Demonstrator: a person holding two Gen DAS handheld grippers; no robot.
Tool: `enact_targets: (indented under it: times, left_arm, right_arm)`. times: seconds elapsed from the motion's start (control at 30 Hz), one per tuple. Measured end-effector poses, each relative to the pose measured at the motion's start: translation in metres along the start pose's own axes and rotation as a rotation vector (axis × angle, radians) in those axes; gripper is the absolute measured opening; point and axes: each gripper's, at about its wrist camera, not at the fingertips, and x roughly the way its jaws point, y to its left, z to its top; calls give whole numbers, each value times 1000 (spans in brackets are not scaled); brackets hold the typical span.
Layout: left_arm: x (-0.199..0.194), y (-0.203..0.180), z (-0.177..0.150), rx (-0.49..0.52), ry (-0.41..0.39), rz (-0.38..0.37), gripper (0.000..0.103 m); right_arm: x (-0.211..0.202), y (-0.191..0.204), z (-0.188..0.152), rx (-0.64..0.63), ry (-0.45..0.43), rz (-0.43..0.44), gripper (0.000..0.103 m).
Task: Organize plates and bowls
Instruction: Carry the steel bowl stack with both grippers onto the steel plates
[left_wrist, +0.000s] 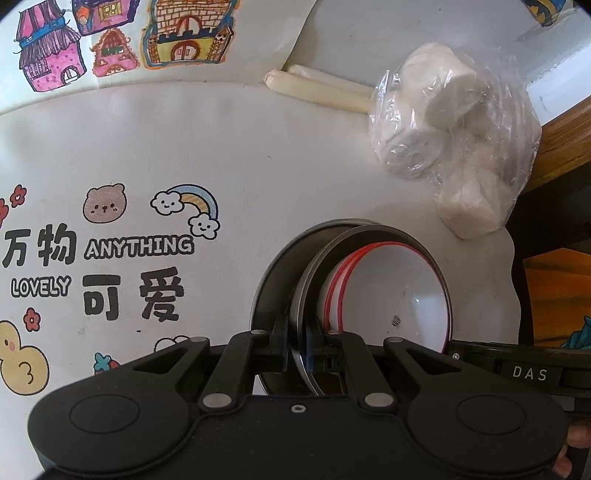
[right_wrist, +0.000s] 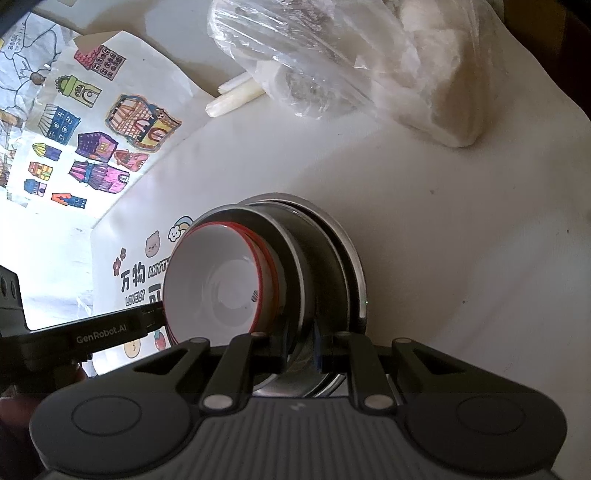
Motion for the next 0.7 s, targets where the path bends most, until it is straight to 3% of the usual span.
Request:
enact_targets:
  times: [0.7]
  left_arm:
    - [12, -10, 9, 4, 8, 5, 7]
  right_arm:
    - [-2, -6, 4, 1, -10, -15, 15]
